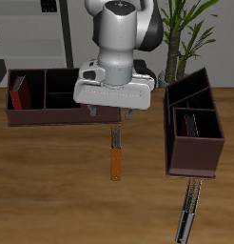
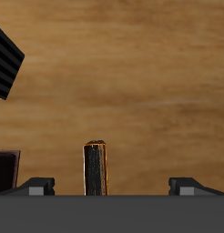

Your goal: Place the left red book into the back desk caddy's left compartment and place the right red book into the left desk caddy's right compartment and place the orange book into the left desk caddy's back compartment

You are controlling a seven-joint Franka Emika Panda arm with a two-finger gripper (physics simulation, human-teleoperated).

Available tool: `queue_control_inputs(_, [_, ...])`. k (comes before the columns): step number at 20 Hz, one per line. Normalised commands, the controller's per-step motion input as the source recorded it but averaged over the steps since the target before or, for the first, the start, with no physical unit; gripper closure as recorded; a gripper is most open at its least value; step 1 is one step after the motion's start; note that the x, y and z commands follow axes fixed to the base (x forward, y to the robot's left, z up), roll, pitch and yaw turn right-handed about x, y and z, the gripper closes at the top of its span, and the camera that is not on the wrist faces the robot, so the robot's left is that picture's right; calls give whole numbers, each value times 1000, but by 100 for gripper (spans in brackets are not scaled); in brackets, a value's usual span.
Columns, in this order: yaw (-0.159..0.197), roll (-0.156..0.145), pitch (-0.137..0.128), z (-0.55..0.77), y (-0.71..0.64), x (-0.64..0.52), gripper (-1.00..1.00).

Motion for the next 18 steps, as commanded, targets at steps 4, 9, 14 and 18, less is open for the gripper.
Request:
queue_control_inputs(4, [-39, -20, 32, -322, -28, 149, -100])
queue_control_inputs(9, [21, -3, 12, -377, 188, -43, -100])
queue_control_inputs(14, [1, -32, -8, -135, 79, -27, -100])
queue_control_inputs(18, [-2, 6, 25, -238, 23, 0, -100])
